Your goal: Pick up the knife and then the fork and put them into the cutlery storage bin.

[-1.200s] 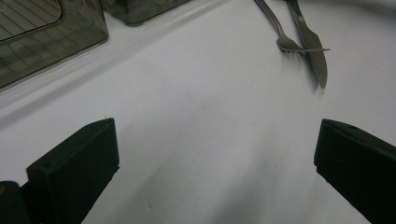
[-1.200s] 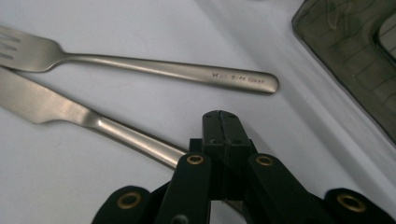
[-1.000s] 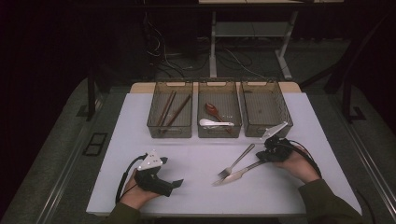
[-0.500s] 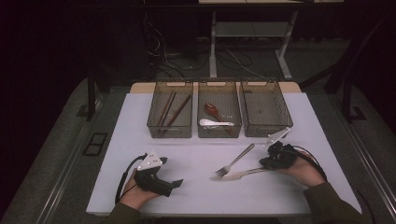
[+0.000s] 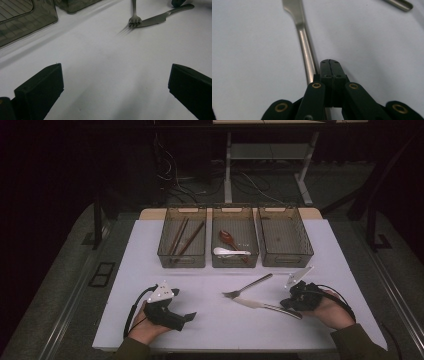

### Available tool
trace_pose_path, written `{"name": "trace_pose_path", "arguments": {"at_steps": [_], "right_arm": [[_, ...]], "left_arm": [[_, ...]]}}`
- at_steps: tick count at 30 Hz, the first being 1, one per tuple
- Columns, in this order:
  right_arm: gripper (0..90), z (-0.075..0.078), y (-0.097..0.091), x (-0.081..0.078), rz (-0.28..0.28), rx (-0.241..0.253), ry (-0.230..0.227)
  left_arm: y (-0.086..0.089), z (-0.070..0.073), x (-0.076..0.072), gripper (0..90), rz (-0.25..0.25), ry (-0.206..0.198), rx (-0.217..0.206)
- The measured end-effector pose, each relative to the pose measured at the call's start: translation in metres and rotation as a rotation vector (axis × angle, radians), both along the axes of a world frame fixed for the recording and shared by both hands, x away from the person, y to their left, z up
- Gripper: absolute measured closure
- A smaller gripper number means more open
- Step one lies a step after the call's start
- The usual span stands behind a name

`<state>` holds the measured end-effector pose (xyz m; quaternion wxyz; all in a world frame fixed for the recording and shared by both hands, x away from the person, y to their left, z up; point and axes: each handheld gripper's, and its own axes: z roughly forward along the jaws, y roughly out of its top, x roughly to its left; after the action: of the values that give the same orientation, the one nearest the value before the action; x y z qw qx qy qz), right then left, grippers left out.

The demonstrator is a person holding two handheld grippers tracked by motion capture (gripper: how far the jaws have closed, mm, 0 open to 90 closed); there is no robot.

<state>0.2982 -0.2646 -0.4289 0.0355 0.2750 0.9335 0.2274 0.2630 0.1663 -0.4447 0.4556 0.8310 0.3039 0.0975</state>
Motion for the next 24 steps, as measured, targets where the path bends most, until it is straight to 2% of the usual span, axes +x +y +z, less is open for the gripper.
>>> {"name": "trace_pose_path", "arguments": {"at_steps": [6,10,15,16,17,19,22,24], "right_arm": [[89.8,0.001,0.002,-0.006,0.024,-0.005,0.012],[89.8,0.001,0.002,-0.006,0.039,-0.018,0.002],[89.6,0.009,0.001,-0.007,0.022,0.010,-0.009],[88.4,0.013,0.001,-0.007,0.014,0.024,-0.005],[83.3,0.016,0.001,-0.007,0.004,0.033,0.001],[73.6,0.020,0.002,-0.007,0.001,0.025,-0.011],[64.3,0.024,0.007,-0.005,0.005,0.001,-0.018],[61.3,0.025,0.011,-0.003,0.016,-0.020,-0.009]], "left_arm": [[0.000,0.000,0.000,0.0,0.000,0.000,0.000],[0.000,0.000,0.000,0.0,-0.002,0.001,0.001],[0.000,0.000,0.000,0.0,-0.001,0.000,0.001],[0.000,0.000,0.000,0.0,-0.002,0.001,0.001],[0.000,0.000,0.000,0.0,-0.001,0.002,0.001],[-0.001,0.000,0.000,0.0,-0.003,0.001,0.001],[-0.001,-0.001,0.000,0.0,-0.006,0.001,0.003],[-0.001,-0.001,0.000,0.0,-0.007,0.001,0.006]]}}
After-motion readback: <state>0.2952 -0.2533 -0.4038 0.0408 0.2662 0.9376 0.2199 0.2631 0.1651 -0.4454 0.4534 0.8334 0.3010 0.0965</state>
